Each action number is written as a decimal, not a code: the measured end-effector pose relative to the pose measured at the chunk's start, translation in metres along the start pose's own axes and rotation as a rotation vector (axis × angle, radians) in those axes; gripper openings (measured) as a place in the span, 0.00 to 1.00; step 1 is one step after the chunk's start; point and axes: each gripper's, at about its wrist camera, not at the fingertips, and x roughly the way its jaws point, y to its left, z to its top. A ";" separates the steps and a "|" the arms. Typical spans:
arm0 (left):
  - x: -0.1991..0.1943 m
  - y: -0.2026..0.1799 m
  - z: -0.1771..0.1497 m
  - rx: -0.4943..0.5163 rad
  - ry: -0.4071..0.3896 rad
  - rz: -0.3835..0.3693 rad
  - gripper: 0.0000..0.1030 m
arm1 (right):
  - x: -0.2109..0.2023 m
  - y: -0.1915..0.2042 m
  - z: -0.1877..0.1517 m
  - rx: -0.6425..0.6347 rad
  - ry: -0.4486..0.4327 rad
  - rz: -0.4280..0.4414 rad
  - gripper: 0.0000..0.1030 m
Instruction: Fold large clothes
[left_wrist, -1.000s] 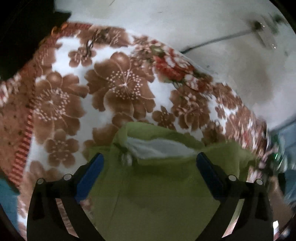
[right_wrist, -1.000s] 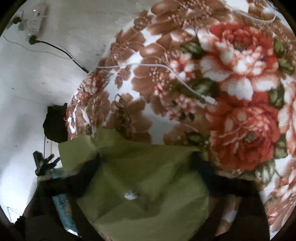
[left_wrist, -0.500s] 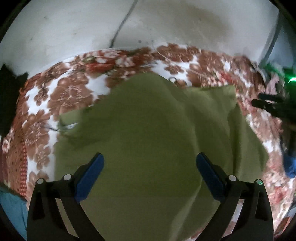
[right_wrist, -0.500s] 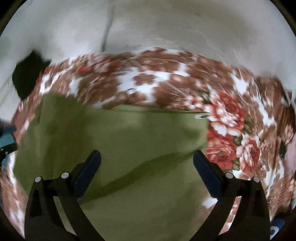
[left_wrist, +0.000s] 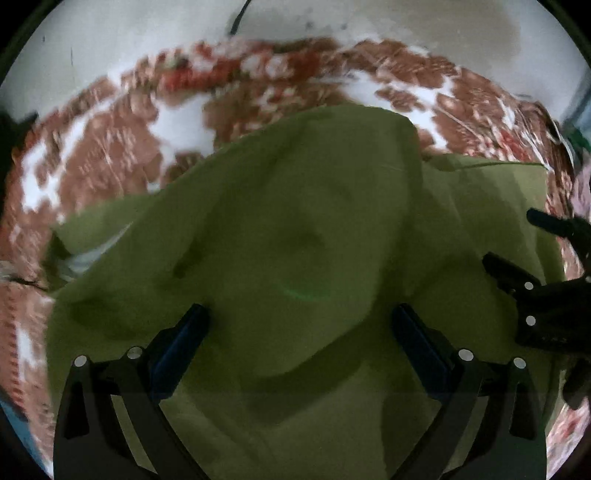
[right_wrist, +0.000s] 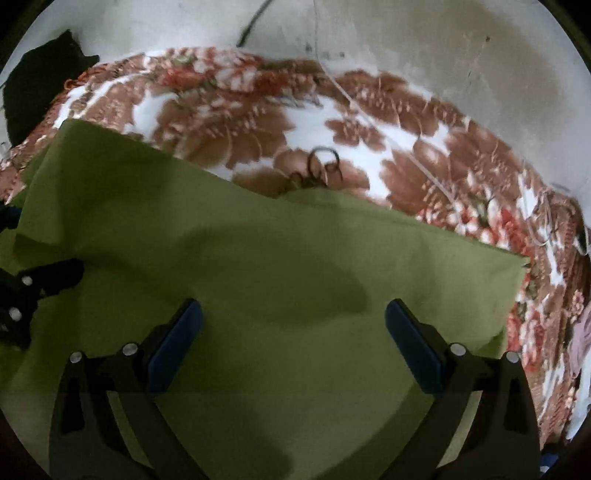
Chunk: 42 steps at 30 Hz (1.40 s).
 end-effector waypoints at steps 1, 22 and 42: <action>0.006 0.002 0.000 -0.009 0.009 -0.011 0.96 | 0.007 -0.004 -0.001 0.004 0.004 0.009 0.95; -0.051 0.110 0.006 0.048 0.006 0.275 0.95 | -0.015 -0.136 -0.024 -0.014 -0.008 -0.141 0.96; -0.046 0.027 -0.136 0.131 0.002 0.144 0.96 | -0.068 -0.047 -0.153 -0.084 -0.037 -0.037 0.96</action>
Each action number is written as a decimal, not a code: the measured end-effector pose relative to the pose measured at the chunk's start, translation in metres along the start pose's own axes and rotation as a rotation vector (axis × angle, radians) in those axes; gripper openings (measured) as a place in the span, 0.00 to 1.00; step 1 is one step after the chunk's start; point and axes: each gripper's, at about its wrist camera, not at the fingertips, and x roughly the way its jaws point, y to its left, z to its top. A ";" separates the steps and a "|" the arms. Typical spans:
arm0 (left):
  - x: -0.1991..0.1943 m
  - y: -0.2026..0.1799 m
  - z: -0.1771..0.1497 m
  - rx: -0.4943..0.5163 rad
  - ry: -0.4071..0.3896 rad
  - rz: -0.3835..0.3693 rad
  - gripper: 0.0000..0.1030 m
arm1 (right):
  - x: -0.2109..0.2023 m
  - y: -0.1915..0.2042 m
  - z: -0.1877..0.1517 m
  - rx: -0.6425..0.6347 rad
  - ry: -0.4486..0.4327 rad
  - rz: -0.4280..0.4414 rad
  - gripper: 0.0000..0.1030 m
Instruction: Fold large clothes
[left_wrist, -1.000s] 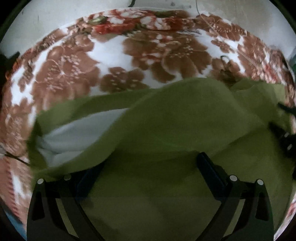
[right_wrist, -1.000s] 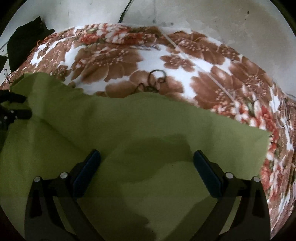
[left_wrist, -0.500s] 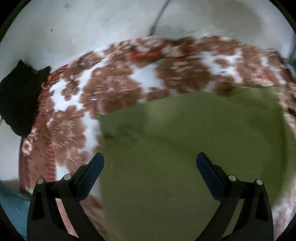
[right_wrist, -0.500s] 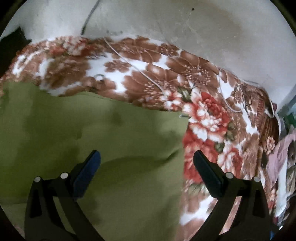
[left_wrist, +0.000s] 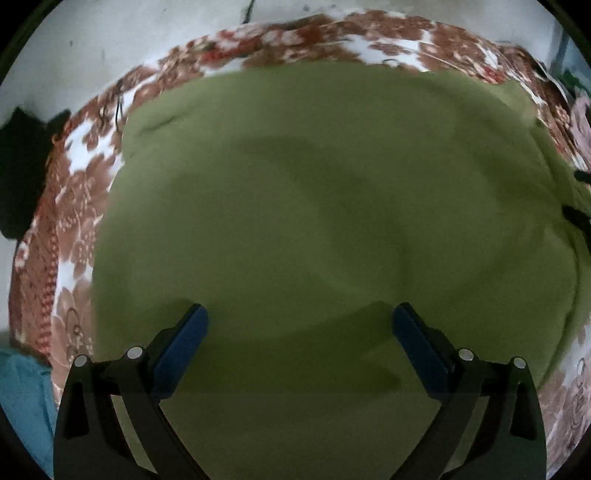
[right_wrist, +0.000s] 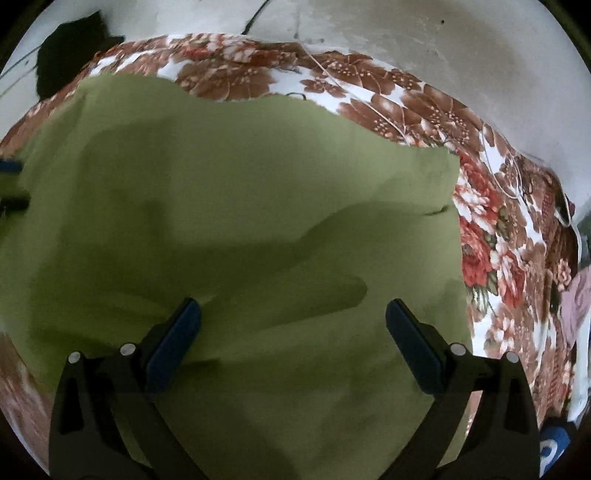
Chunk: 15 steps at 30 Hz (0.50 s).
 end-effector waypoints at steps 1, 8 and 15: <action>0.002 0.004 0.001 0.007 0.000 0.009 0.96 | 0.000 -0.003 -0.006 -0.004 -0.001 -0.003 0.95; 0.006 0.036 0.014 0.042 0.009 0.117 0.96 | -0.001 -0.048 -0.035 0.031 0.047 -0.067 0.95; -0.059 0.069 0.011 -0.054 -0.063 0.164 0.95 | -0.039 -0.071 -0.034 0.129 0.042 -0.075 0.96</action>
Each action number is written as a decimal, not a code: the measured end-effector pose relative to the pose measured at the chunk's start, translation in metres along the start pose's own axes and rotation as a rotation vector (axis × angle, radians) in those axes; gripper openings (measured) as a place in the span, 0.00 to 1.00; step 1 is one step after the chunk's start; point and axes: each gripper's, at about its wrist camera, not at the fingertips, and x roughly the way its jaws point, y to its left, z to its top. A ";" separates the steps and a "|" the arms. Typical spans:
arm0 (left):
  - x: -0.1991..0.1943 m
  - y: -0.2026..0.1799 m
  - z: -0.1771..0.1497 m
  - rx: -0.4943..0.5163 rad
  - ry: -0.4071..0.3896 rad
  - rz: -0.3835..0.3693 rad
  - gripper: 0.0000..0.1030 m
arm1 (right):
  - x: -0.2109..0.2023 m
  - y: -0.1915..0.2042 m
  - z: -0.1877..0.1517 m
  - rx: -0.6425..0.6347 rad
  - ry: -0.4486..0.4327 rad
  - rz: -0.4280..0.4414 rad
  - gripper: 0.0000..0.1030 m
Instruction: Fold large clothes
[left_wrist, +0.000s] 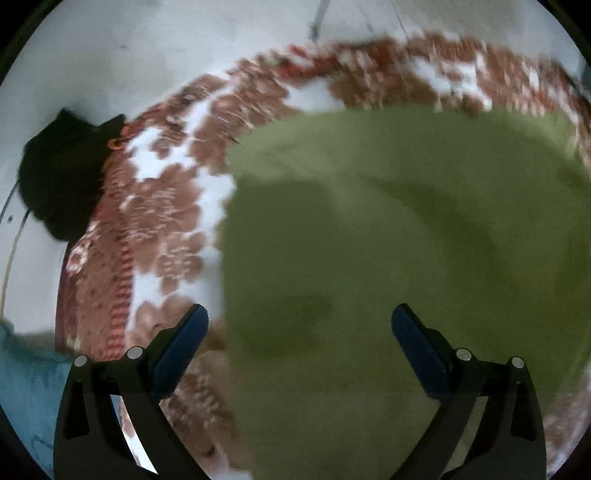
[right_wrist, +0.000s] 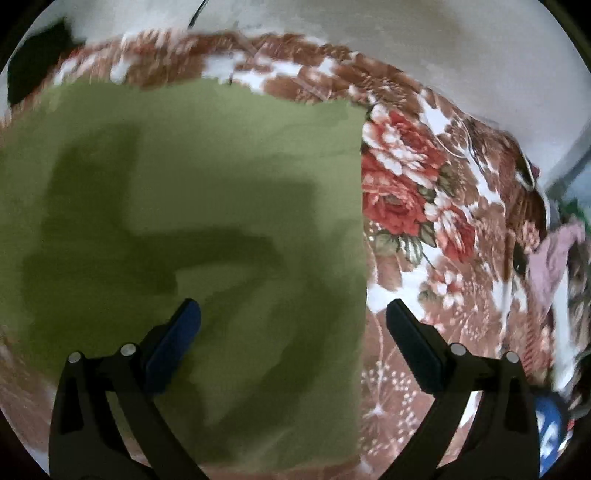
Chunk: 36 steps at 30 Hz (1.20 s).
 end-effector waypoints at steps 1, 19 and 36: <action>-0.017 0.005 -0.006 -0.033 -0.017 -0.008 0.95 | -0.007 0.002 0.004 0.019 -0.010 0.013 0.96; -0.019 0.028 -0.198 -0.720 0.026 -0.334 0.95 | -0.006 0.190 0.095 -0.061 -0.019 0.086 0.96; 0.025 0.016 -0.160 -0.878 -0.104 -0.478 0.95 | 0.026 0.208 0.061 -0.075 0.043 0.084 0.95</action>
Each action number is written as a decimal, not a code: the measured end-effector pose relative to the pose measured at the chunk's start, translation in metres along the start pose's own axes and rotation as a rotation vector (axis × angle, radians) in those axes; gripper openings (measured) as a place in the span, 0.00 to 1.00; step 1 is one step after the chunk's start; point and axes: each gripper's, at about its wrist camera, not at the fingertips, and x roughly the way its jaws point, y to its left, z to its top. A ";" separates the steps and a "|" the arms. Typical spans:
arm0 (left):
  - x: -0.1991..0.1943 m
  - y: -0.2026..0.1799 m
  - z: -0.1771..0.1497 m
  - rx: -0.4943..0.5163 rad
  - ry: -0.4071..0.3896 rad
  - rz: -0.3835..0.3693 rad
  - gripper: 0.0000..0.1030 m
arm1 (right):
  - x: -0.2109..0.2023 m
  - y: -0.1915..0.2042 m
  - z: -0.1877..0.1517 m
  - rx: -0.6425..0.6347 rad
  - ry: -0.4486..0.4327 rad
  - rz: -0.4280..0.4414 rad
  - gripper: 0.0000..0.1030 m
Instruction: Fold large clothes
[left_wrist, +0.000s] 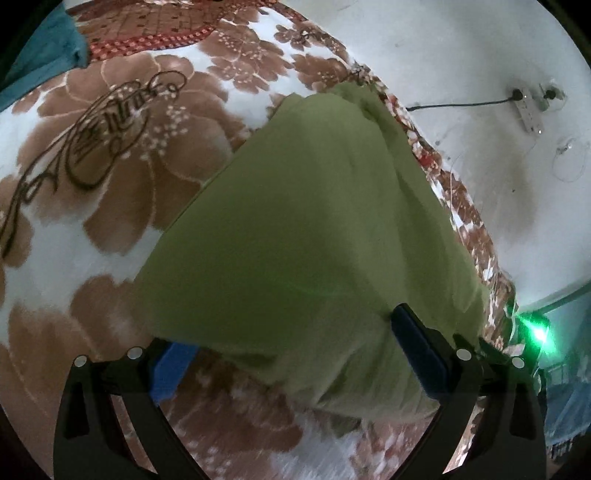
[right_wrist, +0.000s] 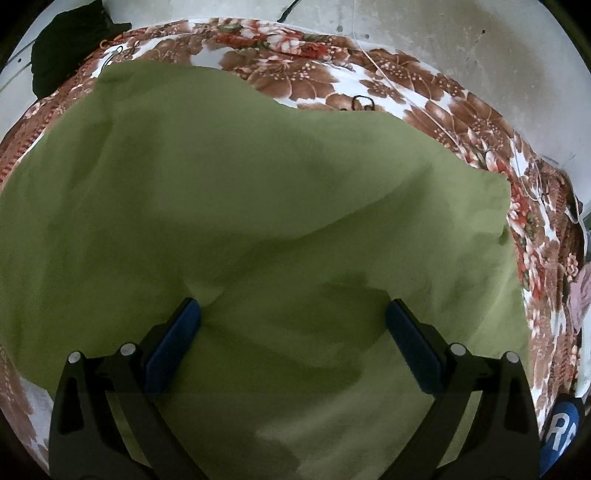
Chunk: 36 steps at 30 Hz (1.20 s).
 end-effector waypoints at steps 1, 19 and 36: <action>0.000 -0.001 0.002 -0.007 -0.014 -0.013 0.95 | 0.001 0.000 -0.001 0.004 0.000 0.005 0.96; 0.016 -0.011 0.012 -0.105 -0.078 -0.075 0.92 | 0.006 -0.004 -0.002 0.046 0.006 0.037 0.96; 0.003 -0.054 0.021 0.049 -0.022 -0.033 0.12 | -0.043 -0.016 -0.031 0.064 -0.064 -0.104 0.95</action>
